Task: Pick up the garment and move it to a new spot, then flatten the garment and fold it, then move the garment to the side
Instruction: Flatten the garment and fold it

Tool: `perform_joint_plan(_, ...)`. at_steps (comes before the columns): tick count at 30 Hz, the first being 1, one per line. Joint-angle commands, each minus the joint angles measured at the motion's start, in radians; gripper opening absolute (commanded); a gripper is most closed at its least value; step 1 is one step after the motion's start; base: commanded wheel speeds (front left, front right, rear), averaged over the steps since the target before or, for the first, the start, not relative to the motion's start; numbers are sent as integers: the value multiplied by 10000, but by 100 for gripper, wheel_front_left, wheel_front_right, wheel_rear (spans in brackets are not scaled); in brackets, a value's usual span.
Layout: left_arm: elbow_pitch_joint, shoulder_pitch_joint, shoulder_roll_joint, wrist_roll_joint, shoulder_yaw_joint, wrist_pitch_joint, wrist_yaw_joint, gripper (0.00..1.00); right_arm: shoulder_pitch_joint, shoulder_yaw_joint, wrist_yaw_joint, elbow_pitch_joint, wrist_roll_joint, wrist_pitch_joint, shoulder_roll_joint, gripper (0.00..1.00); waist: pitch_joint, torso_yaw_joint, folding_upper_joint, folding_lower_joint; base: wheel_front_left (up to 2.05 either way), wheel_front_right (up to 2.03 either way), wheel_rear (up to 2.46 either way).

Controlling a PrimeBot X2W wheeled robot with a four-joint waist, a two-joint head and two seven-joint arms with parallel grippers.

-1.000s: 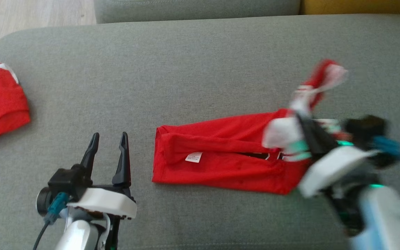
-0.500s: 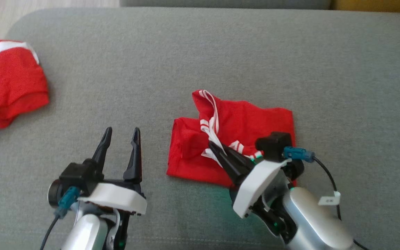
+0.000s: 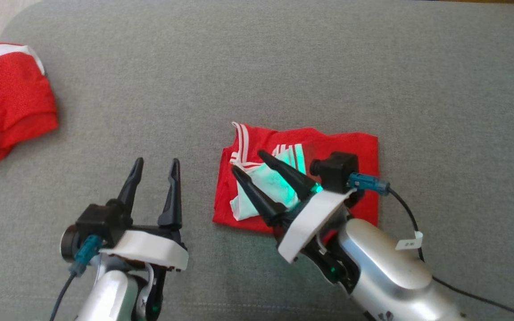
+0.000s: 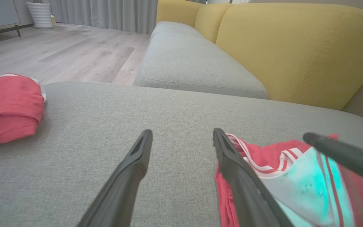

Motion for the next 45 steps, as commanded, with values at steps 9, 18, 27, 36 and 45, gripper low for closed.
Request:
perform_joint_plan(9,-325,-377,118,214,594,-124,-29,100,-331,-1256,-9,-1570,-642,-1381,159,100,-199,-404,-1,0,0,0,0)
perform_joint_plan(18,-439,-207,274,365,715,-124,10,100,1695,-5167,-9,-2946,-3394,-782,-643,100,-488,-695,-1,0,0,0,0)
perform_joint_plan(27,-470,-1,487,436,712,-123,26,100,4070,-7401,-9,-4845,-4605,224,-623,100,-723,-875,-1,0,0,0,0)
perform_joint_plan(36,-507,137,595,382,667,-45,68,100,4589,-7569,-9,-5435,-4709,573,-391,100,-814,-949,-1,0,0,0,0)
perform_joint_plan(45,-516,65,606,331,616,-37,93,100,4566,-7637,-9,-5498,-4691,663,-338,100,-720,-867,-1,0,0,0,0)
